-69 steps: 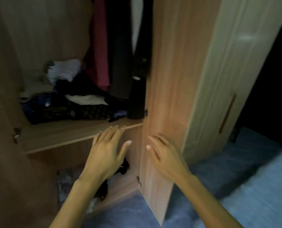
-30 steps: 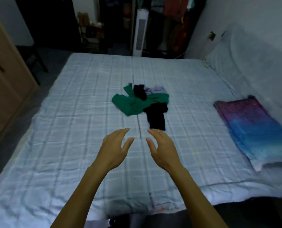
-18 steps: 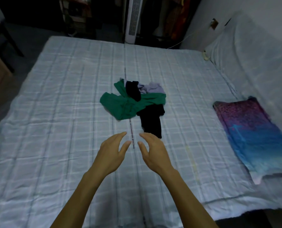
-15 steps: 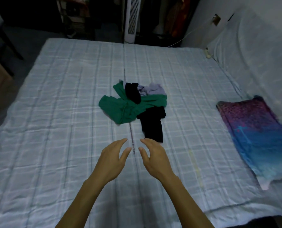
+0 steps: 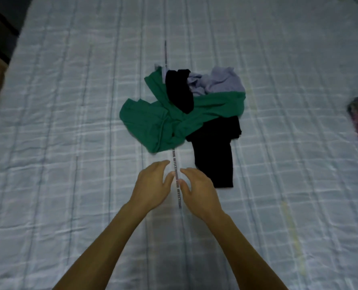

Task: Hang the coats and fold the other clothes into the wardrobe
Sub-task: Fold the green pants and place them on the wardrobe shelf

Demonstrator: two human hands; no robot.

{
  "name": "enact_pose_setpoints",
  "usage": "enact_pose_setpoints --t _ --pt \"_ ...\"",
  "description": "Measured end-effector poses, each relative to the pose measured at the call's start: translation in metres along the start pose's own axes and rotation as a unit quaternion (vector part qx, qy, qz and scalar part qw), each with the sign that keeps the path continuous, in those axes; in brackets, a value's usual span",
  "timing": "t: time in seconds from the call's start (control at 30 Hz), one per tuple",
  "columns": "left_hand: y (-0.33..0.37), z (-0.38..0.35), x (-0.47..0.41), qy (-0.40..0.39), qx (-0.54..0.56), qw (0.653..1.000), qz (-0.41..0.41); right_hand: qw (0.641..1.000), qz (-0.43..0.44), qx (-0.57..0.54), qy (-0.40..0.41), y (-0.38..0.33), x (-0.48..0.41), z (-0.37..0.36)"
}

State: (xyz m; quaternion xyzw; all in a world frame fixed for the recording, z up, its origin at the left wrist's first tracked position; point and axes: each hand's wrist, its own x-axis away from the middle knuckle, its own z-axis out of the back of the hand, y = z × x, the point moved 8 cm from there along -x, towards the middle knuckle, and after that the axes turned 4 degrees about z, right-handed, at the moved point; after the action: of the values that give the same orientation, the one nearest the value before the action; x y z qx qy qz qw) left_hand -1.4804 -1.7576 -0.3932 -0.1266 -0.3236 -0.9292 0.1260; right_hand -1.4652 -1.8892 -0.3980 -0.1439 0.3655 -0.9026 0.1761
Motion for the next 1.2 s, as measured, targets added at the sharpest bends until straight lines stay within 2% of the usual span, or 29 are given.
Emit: enact_pose_setpoints --t 0.23,0.4,0.5,0.57,0.63,0.8,1.03,1.2 --pt "-0.058 -0.023 -0.141 0.046 -0.067 0.995 0.062 0.999 -0.026 -0.008 -0.02 0.037 -0.055 -0.064" --pt "-0.091 -0.045 -0.201 0.027 -0.173 0.979 0.1 0.999 -0.034 0.009 -0.04 0.058 -0.061 -0.079" --pt "-0.11 -0.056 -0.222 -0.012 -0.198 0.972 0.124 0.998 -0.05 0.012 -0.038 0.072 -0.062 -0.08" --pt "-0.116 -0.059 -0.229 -0.029 -0.218 0.969 0.112 0.998 -0.053 0.008 -0.032 0.077 -0.062 -0.08" --pt "-0.112 -0.055 -0.234 -0.01 -0.241 0.968 0.069 0.999 -0.046 0.003 -0.026 0.078 -0.061 -0.078" --pt "-0.092 -0.03 -0.203 0.049 -0.146 0.988 0.011 0.998 -0.051 -0.036 -0.027 0.071 -0.061 -0.074" --pt "-0.07 -0.014 -0.094 0.101 -0.014 0.993 -0.053 0.992 -0.051 -0.113 0.012 0.017 -0.084 -0.049" --pt "-0.068 0.006 -0.013 0.15 -0.02 0.982 -0.11 1.0 -0.007 0.01 0.02 -0.029 -0.088 -0.056"
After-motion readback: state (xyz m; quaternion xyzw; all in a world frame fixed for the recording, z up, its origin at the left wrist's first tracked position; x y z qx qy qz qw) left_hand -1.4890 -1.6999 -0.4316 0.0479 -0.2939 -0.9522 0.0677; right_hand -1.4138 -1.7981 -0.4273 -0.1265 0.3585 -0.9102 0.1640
